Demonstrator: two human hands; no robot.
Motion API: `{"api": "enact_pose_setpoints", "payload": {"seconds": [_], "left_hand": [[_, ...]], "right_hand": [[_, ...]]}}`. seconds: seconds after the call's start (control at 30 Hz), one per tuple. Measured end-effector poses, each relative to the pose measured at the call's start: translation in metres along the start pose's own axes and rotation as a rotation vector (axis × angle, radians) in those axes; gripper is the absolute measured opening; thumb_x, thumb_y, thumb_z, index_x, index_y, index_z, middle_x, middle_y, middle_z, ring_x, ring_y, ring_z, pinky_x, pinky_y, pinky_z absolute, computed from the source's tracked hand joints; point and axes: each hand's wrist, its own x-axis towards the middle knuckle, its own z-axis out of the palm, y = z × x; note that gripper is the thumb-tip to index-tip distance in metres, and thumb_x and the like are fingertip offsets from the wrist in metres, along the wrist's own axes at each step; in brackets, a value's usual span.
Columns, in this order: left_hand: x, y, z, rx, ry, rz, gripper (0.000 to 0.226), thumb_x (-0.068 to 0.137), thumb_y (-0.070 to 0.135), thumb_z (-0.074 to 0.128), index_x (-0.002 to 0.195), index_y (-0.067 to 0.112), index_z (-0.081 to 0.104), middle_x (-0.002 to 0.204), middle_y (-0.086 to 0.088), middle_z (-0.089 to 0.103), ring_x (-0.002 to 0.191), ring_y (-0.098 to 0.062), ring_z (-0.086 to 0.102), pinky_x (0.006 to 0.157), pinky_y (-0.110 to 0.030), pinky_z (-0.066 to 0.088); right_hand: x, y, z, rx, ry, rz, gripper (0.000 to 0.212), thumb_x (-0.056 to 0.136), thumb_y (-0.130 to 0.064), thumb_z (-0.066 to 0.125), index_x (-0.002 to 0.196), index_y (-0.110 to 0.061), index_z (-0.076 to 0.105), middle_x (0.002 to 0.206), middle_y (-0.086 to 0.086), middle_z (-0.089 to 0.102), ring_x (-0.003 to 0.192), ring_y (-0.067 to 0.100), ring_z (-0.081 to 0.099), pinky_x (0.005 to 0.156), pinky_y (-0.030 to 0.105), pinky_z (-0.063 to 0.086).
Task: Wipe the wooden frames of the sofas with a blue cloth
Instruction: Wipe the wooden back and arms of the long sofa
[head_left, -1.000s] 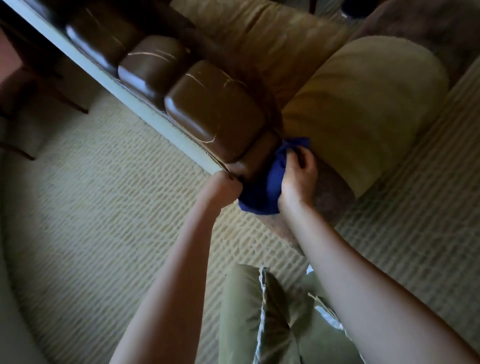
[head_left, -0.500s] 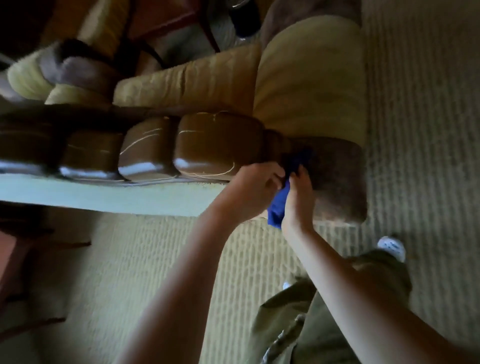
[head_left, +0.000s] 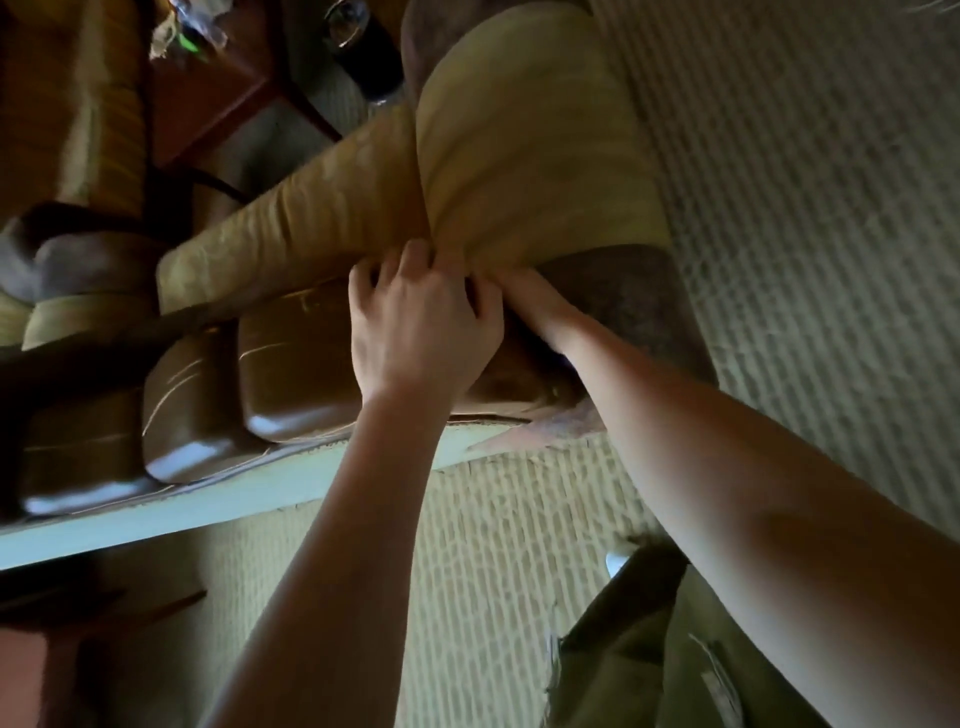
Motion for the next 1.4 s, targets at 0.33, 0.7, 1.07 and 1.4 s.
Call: {"api": "enact_pose_setpoints", "payload": {"seconds": [0.33, 0.7, 1.07, 1.4], "left_hand": [[0.001, 0.006, 0.006, 0.146, -0.001, 0.031, 0.035, 0.086, 0.034, 0.037, 0.082, 0.015, 0.066, 0.086, -0.006, 0.066, 0.081, -0.025, 0.059, 0.083, -0.039, 0.037], [0.002, 0.002, 0.006, 0.088, 0.051, -0.017, 0.031, 0.082, 0.026, 0.041, 0.098, 0.011, 0.063, 0.101, -0.009, 0.063, 0.091, -0.027, 0.059, 0.09, -0.042, 0.039], [0.001, 0.004, 0.006, 0.121, 0.029, -0.016, 0.031, 0.082, 0.028, 0.037, 0.088, 0.013, 0.064, 0.088, -0.006, 0.066, 0.085, -0.026, 0.06, 0.088, -0.041, 0.038], [-0.002, 0.005, 0.006, 0.164, 0.016, 0.085, 0.034, 0.082, 0.03, 0.036, 0.089, 0.013, 0.064, 0.086, -0.01, 0.066, 0.084, -0.03, 0.06, 0.088, -0.043, 0.038]], "right_hand": [[-0.004, 0.022, -0.008, 0.217, 0.023, 0.137, 0.029, 0.09, -0.028, 0.045, 0.088, -0.015, 0.071, 0.099, 0.002, 0.068, 0.099, 0.018, 0.061, 0.091, 0.033, 0.044], [0.043, 0.028, -0.021, 0.004, -0.291, 0.278, 0.027, 0.095, -0.031, 0.041, 0.095, -0.021, 0.067, 0.098, 0.005, 0.068, 0.091, 0.021, 0.063, 0.074, 0.032, 0.044], [0.03, 0.093, -0.024, 0.098, 0.036, 0.228, 0.023, 0.098, -0.028, 0.036, 0.086, -0.031, 0.055, 0.091, -0.007, 0.055, 0.084, 0.005, 0.052, 0.079, 0.02, 0.04], [-0.076, 0.116, 0.045, 0.422, 0.461, 0.069, 0.044, 0.103, -0.017, 0.029, 0.146, -0.028, 0.026, 0.152, -0.007, 0.026, 0.14, 0.01, 0.025, 0.114, 0.025, 0.02]]}}
